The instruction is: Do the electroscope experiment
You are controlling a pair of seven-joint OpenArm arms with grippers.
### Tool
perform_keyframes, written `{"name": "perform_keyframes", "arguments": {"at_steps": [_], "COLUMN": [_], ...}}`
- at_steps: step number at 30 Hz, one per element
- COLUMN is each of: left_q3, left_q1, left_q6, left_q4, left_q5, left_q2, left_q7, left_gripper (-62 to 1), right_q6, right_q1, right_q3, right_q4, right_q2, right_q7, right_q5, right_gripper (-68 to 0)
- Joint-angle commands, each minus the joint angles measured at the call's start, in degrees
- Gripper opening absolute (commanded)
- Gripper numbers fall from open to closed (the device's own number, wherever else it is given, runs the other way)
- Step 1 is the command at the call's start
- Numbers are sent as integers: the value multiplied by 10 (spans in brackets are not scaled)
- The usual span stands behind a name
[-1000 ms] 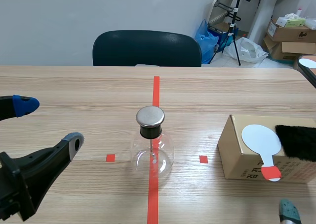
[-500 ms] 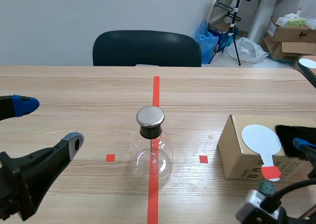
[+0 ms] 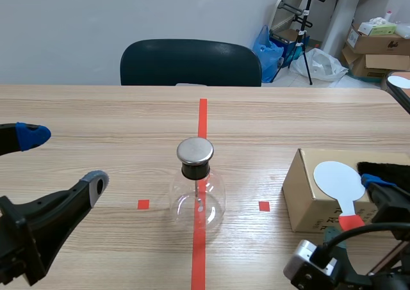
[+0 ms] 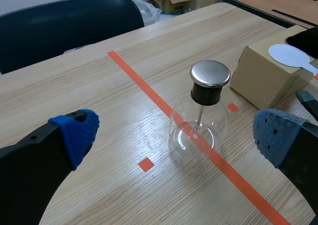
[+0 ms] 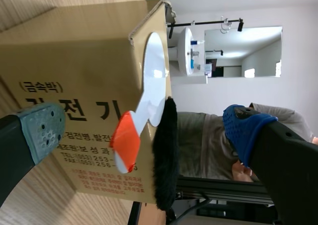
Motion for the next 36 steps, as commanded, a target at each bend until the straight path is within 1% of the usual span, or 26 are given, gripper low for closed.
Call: {"name": "perform_keyframes", "arguments": {"at_steps": [1,7,22,28,33,36], "left_q3": [4,4,4,4,4,4], "left_q1": [-2,-2,-2,-2,-2,-2], "left_q6": [3,3,3,3,3,3], "left_q4": [10,10,10,10,10,10], "left_q5": [-4,-4,-4,-4,-4,-4], "left_q2": [3,3,3,3,3,3], "left_q7": [-8,-8,-10,-10,-10,-22], "left_gripper": [14,14,14,14,14,14], "right_q6": [-25,-31,-31,-33,-33,-33], "right_q1": [-2,-2,-3,-7,-9,-9], "right_q3": [3,3,3,3,3,3], "right_q4": [9,9,9,9,9,9], "right_q2": [8,7,6,7,7,7], "right_q7": [0,1,3,0,-5,-14], "right_q5": [-2,-6,-10,-10,-10,-10], "right_gripper": [4,4,-3,-202,-310,-389]}}
